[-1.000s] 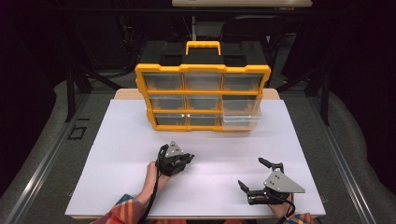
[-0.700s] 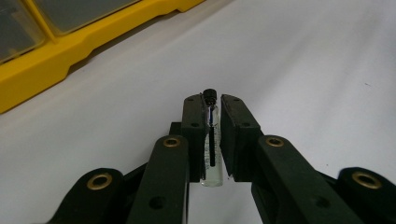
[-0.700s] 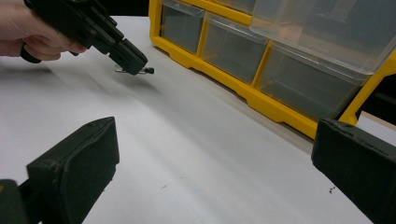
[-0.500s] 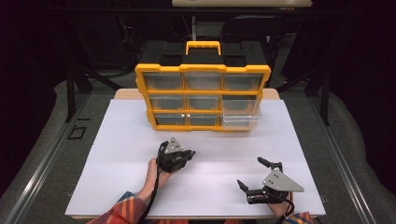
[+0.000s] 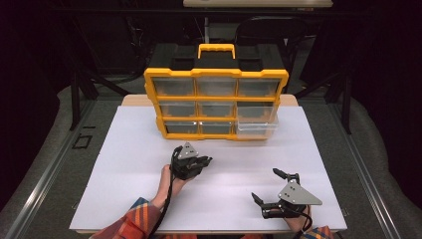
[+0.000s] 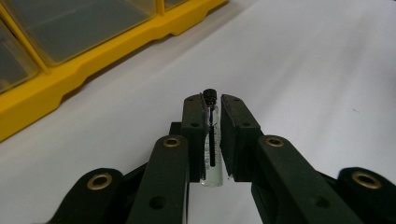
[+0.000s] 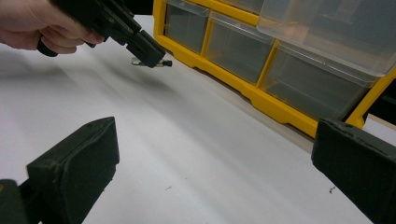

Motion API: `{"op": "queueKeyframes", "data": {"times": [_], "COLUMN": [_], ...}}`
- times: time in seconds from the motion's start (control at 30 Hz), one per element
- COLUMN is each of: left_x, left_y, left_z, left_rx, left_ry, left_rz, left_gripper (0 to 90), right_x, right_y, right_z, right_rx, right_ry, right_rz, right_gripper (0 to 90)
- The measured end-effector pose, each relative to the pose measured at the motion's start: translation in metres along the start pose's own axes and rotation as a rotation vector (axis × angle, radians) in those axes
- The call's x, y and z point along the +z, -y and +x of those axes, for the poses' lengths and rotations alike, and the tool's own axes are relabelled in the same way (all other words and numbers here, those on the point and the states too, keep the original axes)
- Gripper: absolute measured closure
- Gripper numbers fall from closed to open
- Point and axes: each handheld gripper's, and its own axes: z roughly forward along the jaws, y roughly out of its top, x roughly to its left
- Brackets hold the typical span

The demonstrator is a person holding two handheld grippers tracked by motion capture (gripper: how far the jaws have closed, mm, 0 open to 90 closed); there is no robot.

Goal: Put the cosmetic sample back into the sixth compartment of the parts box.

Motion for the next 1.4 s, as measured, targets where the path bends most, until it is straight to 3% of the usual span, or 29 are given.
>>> {"op": "queueKeyframes", "data": {"times": [0.63, 1.4], "left_x": [-0.006, -0.008], "left_y": [-0.031, -0.075], "left_z": [0.013, 0.015], "left_rx": [-0.024, 0.024], "left_ry": [-0.003, 0.001], "left_rz": [-0.087, -0.131], "left_gripper": [80.0, 80.2], "right_x": [0.0, 0.0], "right_y": [0.0, 0.001], "right_z": [-0.001, -0.001], "right_rx": [0.009, 0.01], "right_ry": [-0.004, -0.001], "right_rz": [-0.002, -0.001], "right_gripper": [0.2, 0.2]}}
